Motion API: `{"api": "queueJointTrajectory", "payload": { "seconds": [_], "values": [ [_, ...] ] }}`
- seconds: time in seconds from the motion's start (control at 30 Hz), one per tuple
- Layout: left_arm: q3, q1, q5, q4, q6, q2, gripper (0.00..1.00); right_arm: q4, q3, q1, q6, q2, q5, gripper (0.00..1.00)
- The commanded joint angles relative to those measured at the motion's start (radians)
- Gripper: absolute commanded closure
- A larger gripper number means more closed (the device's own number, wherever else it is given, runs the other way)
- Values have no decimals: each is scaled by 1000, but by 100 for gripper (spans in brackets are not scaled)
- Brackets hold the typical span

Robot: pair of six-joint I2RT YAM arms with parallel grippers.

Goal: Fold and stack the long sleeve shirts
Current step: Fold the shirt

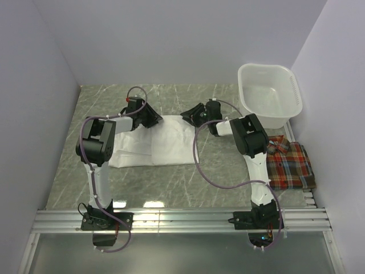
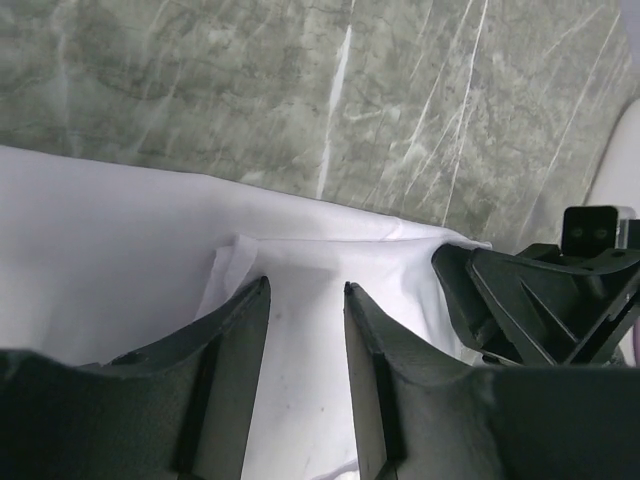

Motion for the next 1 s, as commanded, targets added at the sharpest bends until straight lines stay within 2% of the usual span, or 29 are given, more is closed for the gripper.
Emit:
{"api": "queueJointTrajectory", "payload": {
  "seconds": [0.0,0.1,0.23,0.43,0.57,0.67,0.83,0.97],
  "values": [
    [-76,36,-47,-78,13,-13,56,40,-69,-40,47,-32,42,60],
    [-113,42,-50,-76,22,-79,54,-3,-58,-52,-14,-78,45,60],
    [-96,40,-61,-145,39,-157,47,-141,-14,-49,-147,-157,66,60],
    [-73,37,-85,-237,59,-329,40,-241,-55,-37,-284,-325,78,60],
    [-92,19,-137,-328,95,-446,25,-400,-121,-19,-417,-426,82,58],
    [-147,-31,-194,-377,154,-539,15,-469,-191,-16,-486,-506,82,54],
    [-245,-185,-318,-443,218,-677,1,-568,-348,-8,-595,-627,59,52],
    [-338,-257,-390,-460,235,-795,1,-650,-447,21,-646,-691,51,52]
  ]
}}
